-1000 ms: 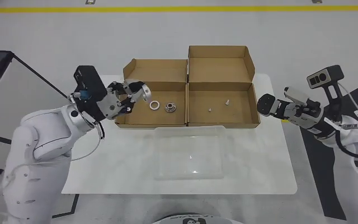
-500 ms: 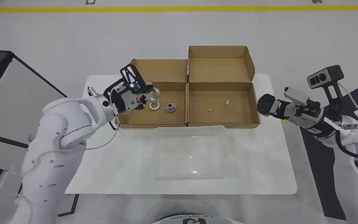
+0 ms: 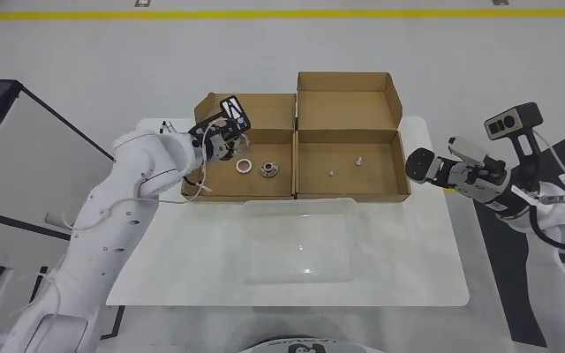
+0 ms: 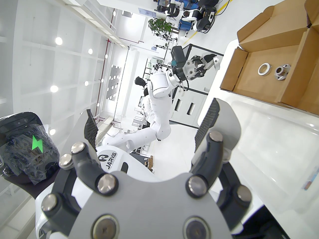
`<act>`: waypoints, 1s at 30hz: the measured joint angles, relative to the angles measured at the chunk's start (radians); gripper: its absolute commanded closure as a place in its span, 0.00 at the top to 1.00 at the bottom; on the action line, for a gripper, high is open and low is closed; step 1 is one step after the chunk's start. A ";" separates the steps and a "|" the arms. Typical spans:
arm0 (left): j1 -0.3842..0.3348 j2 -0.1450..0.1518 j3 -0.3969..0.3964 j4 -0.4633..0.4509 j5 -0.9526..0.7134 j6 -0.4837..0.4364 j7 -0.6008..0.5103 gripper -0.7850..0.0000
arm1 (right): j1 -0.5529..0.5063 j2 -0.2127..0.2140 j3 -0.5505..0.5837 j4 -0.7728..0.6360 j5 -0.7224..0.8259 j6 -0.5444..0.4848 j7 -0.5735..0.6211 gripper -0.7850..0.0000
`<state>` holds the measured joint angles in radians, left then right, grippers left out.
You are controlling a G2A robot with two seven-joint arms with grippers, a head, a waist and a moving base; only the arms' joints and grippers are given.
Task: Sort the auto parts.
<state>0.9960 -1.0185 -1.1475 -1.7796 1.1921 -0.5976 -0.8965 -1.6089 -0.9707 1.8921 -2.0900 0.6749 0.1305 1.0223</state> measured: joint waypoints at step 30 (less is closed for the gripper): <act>-0.094 -0.034 0.180 0.348 0.234 0.003 0.031 0.00 | 0.000 0.000 0.000 0.000 0.000 0.000 0.000 1.00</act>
<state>0.9025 -1.0529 -0.9678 -1.4321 1.4258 -0.5949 -0.8656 -1.6089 -0.9707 1.8921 -2.0900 0.6749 0.1305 1.0223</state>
